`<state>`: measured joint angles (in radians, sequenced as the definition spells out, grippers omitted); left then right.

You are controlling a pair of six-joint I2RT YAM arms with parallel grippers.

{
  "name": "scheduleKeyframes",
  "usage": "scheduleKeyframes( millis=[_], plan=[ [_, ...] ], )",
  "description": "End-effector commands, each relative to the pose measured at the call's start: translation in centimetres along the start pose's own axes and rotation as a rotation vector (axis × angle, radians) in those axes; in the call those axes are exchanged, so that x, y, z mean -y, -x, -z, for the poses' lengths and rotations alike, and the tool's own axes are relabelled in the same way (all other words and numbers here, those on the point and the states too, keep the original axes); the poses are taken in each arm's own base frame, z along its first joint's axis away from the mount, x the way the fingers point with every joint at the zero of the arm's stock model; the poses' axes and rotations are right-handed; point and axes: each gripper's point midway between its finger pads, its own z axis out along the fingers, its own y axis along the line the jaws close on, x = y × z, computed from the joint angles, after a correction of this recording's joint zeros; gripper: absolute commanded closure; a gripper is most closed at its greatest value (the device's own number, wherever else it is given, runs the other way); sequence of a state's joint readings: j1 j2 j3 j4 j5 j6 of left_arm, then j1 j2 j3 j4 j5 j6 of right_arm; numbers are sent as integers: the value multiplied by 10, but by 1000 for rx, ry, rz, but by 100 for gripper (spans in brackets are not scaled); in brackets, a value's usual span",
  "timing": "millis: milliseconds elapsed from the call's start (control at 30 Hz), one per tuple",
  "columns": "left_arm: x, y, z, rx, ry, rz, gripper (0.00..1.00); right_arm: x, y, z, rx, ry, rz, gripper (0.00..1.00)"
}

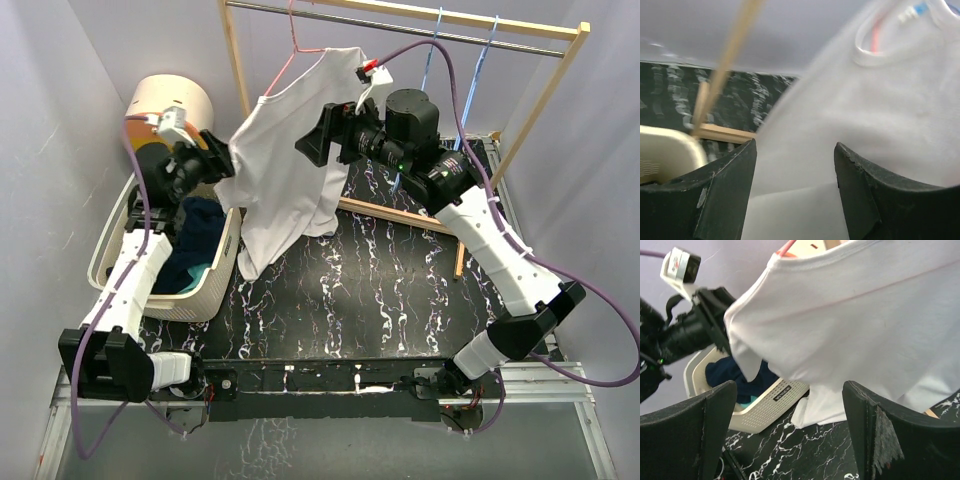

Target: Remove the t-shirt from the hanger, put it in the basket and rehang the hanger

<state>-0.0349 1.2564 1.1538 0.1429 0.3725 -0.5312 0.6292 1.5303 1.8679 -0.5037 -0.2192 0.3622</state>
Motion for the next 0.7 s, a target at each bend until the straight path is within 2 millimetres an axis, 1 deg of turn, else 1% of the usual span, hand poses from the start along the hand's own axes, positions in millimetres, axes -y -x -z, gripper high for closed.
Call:
scheduleKeyframes(
  millis=[0, 33, 100, 167, 233, 267, 333, 400, 500, 567, 633, 667],
  plan=[
    [88, -17, 4, -23, -287, -67, 39, 3, 38, 12, 134, -73, 8, 10],
    [105, -28, 5, -41, -323, -80, 39, 4, 40, 12, 144, -81, 6, 10],
    [120, -40, 6, -57, -344, -93, 39, 7, 45, 11, 166, -97, 4, 10],
    [130, -48, 9, -69, -361, -112, 39, 8, 54, 12, 197, -113, 4, 10],
    [136, -55, 11, -80, -366, -129, 39, 12, 65, 12, 229, -142, 14, 10],
    [139, -58, 13, -87, -370, -135, 39, 12, 75, 13, 258, -157, 25, 10],
    [144, -65, 14, -105, -379, -141, 39, 20, 90, 12, 305, -208, 51, 10],
    [145, -71, 14, -117, -376, -143, 39, 30, 101, 2, 337, -255, 80, 10],
    [145, -78, 15, -133, -368, -151, 40, 37, 112, -19, 350, -279, 123, 7],
    [145, -81, 16, -140, -358, -167, 40, 45, 105, -47, 315, -283, 137, 7],
    [142, -81, 20, -141, -340, -188, 40, 51, 105, -64, 311, -288, 147, 8],
    [140, -78, 23, -132, -323, -200, 41, 53, 103, -72, 312, -287, 151, 9]
  ],
)
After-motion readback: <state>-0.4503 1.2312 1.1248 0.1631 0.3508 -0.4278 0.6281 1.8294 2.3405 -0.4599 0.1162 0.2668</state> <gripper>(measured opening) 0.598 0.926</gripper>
